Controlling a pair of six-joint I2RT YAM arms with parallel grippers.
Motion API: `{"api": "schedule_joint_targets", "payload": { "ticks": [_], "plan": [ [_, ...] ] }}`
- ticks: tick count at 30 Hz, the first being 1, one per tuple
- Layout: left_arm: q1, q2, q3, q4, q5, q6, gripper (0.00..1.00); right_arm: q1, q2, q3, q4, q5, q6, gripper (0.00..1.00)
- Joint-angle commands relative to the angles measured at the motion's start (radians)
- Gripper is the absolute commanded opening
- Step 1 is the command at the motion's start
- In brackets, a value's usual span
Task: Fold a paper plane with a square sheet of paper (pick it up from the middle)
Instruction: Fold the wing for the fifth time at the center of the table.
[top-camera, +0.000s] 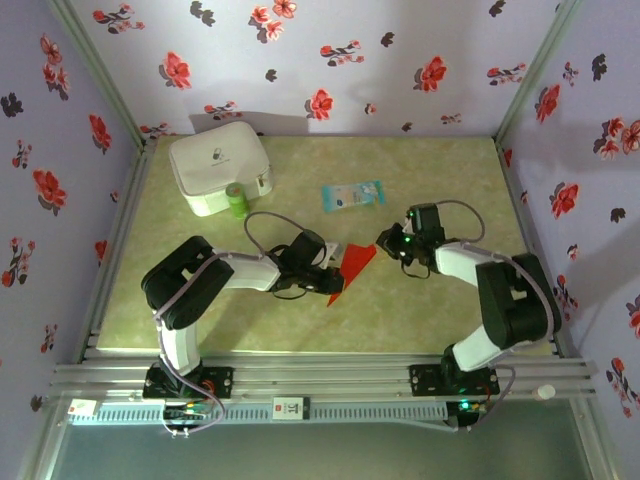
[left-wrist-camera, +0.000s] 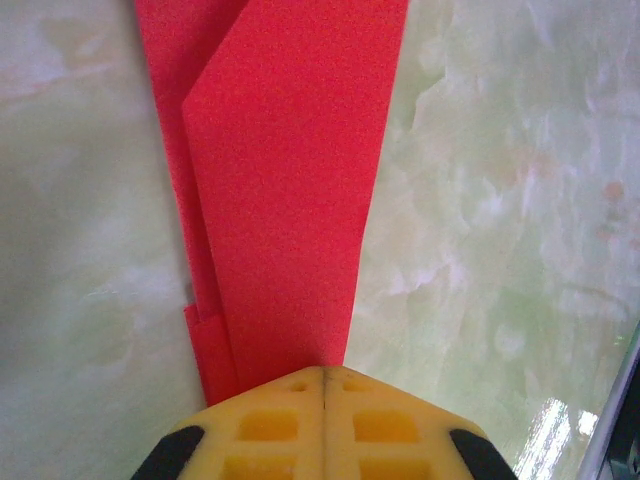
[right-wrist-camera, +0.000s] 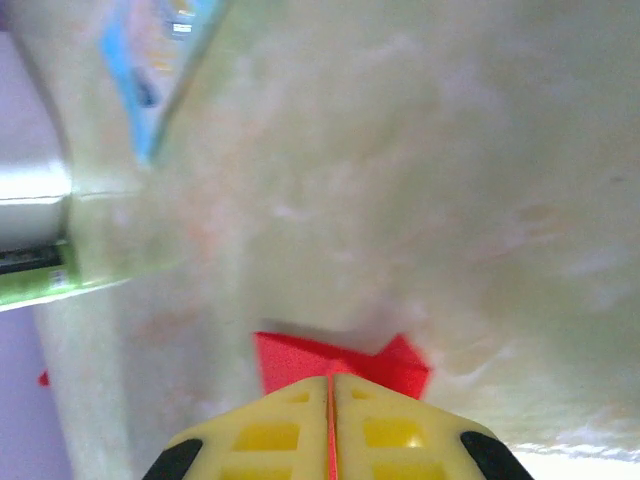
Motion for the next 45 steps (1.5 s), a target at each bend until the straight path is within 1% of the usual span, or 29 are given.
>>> {"api": "schedule_joint_targets", "payload": {
  "ticks": [1,6,10,16,20,23,26,32,40,45],
  "plan": [
    [-0.011,0.032,-0.036,-0.106,0.001,-0.009,0.0,0.06,-0.052,-0.038,0.026,-0.006,-0.011,0.1],
    [-0.011,0.029,-0.029,-0.111,0.006,-0.008,0.0,0.168,-0.003,-0.056,0.052,-0.054,-0.001,0.1],
    [-0.011,0.025,-0.027,-0.116,0.006,-0.005,0.0,0.201,0.037,-0.059,0.084,-0.076,0.01,0.09],
    [-0.011,0.023,-0.023,-0.116,0.011,-0.007,0.0,0.204,0.095,-0.043,0.041,-0.061,-0.018,0.08],
    [-0.011,0.006,-0.019,-0.116,0.019,-0.009,0.0,0.201,0.139,-0.027,-0.055,0.02,-0.048,0.05],
    [-0.011,-0.034,-0.027,-0.127,0.021,-0.011,0.01,0.2,0.151,-0.032,-0.086,0.071,-0.06,0.04],
    [-0.011,-0.088,-0.037,-0.127,0.021,-0.024,0.04,0.193,0.164,-0.037,-0.076,0.06,-0.059,0.03],
    [-0.021,-0.162,-0.043,-0.089,0.026,-0.073,0.08,0.193,0.164,-0.034,-0.07,0.05,-0.054,0.03],
    [-0.052,-0.111,0.003,-0.087,0.065,-0.075,0.08,0.194,0.162,-0.03,-0.076,0.048,-0.054,0.03],
    [-0.05,-0.074,0.014,-0.101,0.04,-0.058,0.08,0.193,0.162,-0.029,-0.083,0.048,-0.059,0.03]
  ]
}}
